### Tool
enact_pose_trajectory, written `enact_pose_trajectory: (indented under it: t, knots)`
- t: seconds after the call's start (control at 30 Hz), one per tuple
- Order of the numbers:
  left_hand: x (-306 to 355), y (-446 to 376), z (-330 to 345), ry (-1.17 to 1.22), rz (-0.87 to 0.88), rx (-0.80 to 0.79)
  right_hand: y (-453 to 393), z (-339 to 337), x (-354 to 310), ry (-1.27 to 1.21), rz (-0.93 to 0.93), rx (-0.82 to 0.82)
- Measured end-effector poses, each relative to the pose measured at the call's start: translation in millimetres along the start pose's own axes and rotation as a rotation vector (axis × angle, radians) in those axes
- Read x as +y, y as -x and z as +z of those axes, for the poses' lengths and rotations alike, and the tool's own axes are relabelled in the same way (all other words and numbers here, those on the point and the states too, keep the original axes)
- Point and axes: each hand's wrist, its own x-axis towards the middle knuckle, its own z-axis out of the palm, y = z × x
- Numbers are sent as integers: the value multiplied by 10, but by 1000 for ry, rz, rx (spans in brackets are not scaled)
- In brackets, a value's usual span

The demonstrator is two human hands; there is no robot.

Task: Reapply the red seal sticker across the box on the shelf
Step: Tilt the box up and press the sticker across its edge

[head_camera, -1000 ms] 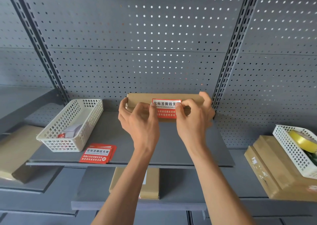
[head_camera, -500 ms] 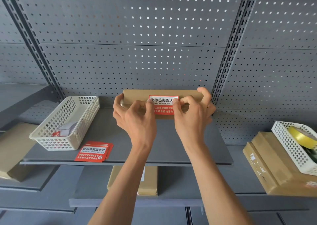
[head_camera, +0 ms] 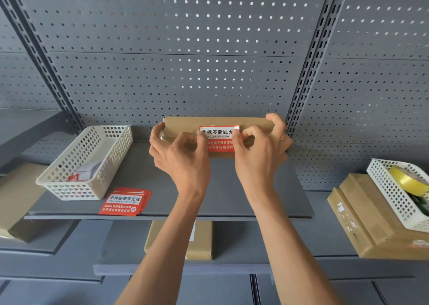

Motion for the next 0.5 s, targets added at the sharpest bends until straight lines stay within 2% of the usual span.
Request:
enact_pose_trajectory:
  t: [0.5]
  knots:
    - [-60,4,-24,7,55,-13,-44,10,104,-88,-26,24]
